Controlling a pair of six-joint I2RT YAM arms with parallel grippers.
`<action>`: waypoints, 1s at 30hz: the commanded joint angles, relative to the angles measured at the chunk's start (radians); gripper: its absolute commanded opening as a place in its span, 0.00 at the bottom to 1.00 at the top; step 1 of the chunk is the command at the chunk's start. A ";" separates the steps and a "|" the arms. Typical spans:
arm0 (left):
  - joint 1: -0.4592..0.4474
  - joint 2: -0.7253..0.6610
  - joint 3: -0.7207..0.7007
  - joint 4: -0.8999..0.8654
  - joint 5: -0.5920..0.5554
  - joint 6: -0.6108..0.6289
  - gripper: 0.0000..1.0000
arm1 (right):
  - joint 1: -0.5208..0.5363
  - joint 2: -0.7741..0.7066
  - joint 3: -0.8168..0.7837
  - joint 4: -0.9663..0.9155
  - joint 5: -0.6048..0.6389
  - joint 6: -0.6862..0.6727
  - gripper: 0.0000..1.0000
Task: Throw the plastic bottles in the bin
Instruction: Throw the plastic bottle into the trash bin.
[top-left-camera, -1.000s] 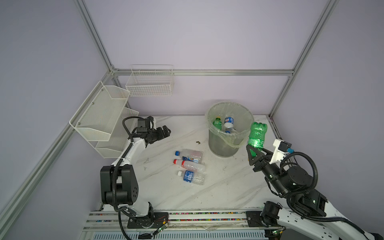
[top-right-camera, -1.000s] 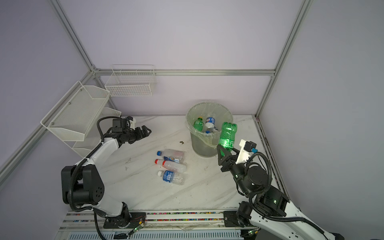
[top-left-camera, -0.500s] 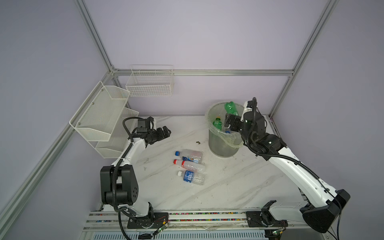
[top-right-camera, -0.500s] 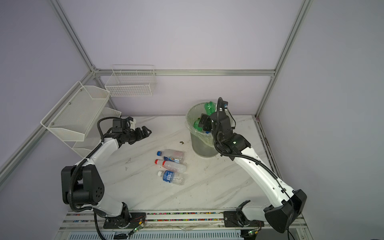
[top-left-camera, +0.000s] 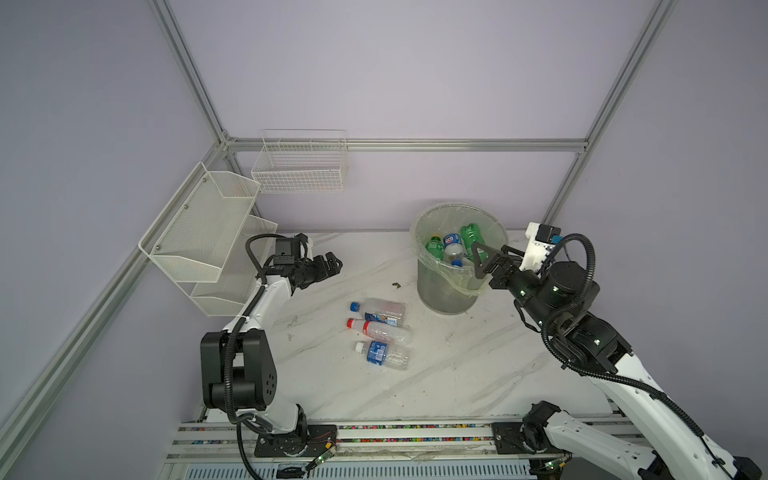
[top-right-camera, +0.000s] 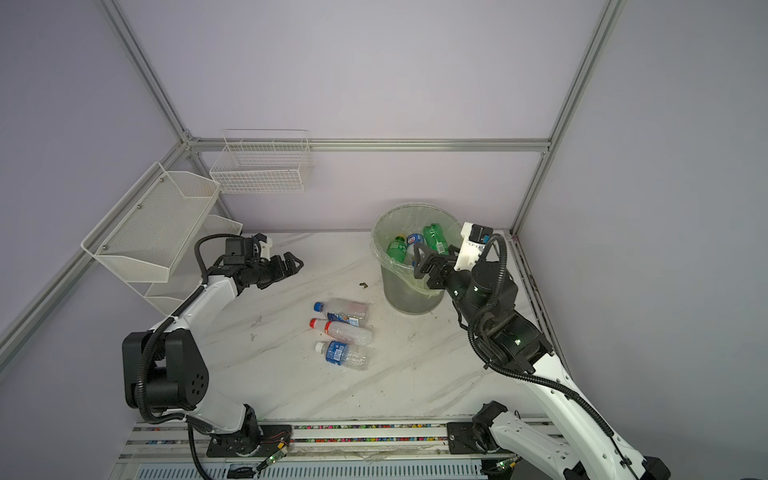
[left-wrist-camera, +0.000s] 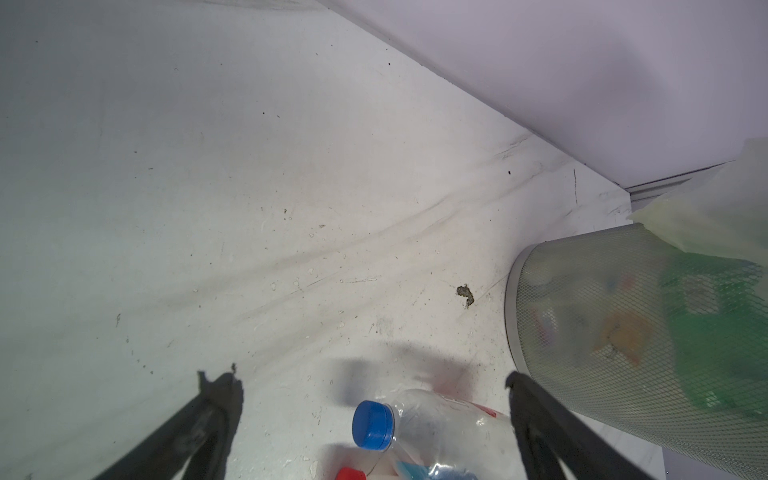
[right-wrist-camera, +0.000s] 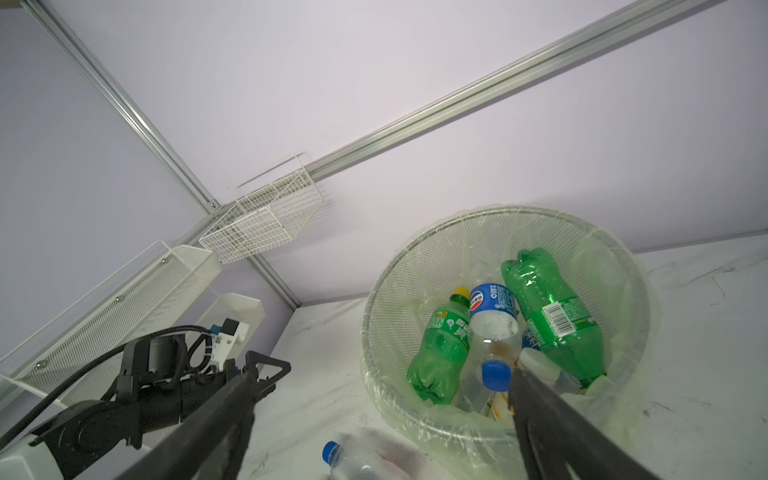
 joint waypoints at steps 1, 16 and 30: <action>0.005 -0.011 -0.010 0.013 0.011 -0.001 1.00 | 0.002 0.014 -0.045 0.031 -0.084 -0.004 0.97; 0.005 -0.011 -0.032 0.006 0.011 -0.020 1.00 | 0.139 0.096 -0.176 0.141 -0.090 -0.030 0.97; -0.003 -0.067 0.014 -0.037 0.076 -0.174 1.00 | 0.238 0.168 -0.303 0.180 -0.043 -0.048 0.97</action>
